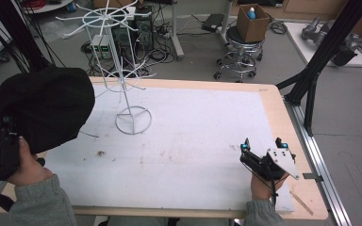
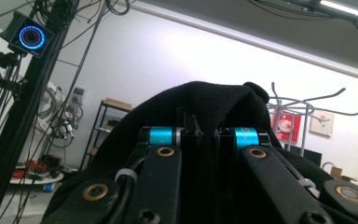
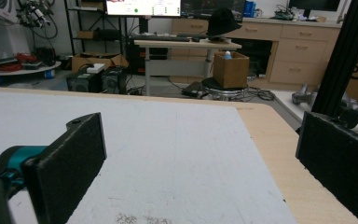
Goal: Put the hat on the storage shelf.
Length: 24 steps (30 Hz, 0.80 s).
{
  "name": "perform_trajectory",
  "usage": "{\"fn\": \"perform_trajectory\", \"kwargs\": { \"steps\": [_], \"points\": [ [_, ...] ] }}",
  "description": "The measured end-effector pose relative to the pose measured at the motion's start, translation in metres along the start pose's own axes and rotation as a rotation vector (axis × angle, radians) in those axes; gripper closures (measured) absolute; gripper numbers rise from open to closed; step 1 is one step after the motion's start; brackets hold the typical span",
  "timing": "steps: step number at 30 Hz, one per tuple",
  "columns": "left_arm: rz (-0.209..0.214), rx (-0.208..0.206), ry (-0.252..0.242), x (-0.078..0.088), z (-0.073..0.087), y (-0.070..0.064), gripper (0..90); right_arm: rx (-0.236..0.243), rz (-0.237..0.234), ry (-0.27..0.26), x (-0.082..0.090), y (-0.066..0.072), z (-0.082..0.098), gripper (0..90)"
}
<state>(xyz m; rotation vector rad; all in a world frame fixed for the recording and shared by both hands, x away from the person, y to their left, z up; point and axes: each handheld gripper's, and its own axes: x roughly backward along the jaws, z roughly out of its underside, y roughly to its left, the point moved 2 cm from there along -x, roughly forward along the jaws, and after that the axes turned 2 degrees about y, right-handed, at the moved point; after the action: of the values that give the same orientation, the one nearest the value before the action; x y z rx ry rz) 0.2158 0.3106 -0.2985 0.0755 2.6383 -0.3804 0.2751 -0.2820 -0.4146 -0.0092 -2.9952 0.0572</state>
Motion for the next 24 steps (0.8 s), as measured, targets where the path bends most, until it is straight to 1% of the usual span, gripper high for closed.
{"fn": "perform_trajectory", "kwargs": {
  "steps": [3,7,10,13,14,18,19,20,21,22,24],
  "points": [
    [-0.002,0.037,-0.014,0.000,0.001,-0.003,85.3,0.000,0.000,0.000,0.000,0.000,0.000,0.5],
    [-0.005,0.054,-0.023,-0.001,0.000,-0.003,85.3,0.002,-0.002,-0.001,-0.001,0.000,0.000,0.6],
    [-0.016,0.060,-0.035,-0.002,-0.004,-0.001,85.3,0.008,-0.004,-0.003,-0.001,0.000,0.000,0.6],
    [-0.018,0.057,-0.042,-0.002,-0.007,-0.001,85.3,0.004,-0.002,-0.004,-0.001,0.001,0.000,0.6],
    [-0.023,0.061,-0.052,-0.003,-0.010,-0.001,85.4,0.004,-0.002,-0.004,-0.001,0.001,0.000,0.6],
    [-0.032,0.076,-0.067,-0.005,-0.015,0.000,85.3,0.004,-0.002,-0.004,-0.001,0.001,0.000,0.6],
    [-0.033,0.076,-0.072,-0.006,-0.016,-0.001,85.3,0.005,-0.002,-0.004,-0.001,0.001,0.000,0.6],
    [-0.030,0.065,-0.076,-0.008,-0.019,-0.003,85.3,0.003,-0.006,-0.006,-0.001,0.001,0.000,0.6],
    [-0.030,0.065,-0.076,-0.008,-0.019,-0.003,85.3,0.003,-0.006,-0.006,-0.001,0.001,0.000,0.6],
    [-0.026,0.056,-0.083,-0.009,-0.022,-0.005,85.3,0.001,-0.006,-0.001,0.000,0.000,0.000,0.6],
    [-0.025,0.055,-0.088,-0.009,-0.023,-0.005,85.3,0.002,-0.007,-0.001,-0.001,0.000,0.000,0.6]
  ]
}}
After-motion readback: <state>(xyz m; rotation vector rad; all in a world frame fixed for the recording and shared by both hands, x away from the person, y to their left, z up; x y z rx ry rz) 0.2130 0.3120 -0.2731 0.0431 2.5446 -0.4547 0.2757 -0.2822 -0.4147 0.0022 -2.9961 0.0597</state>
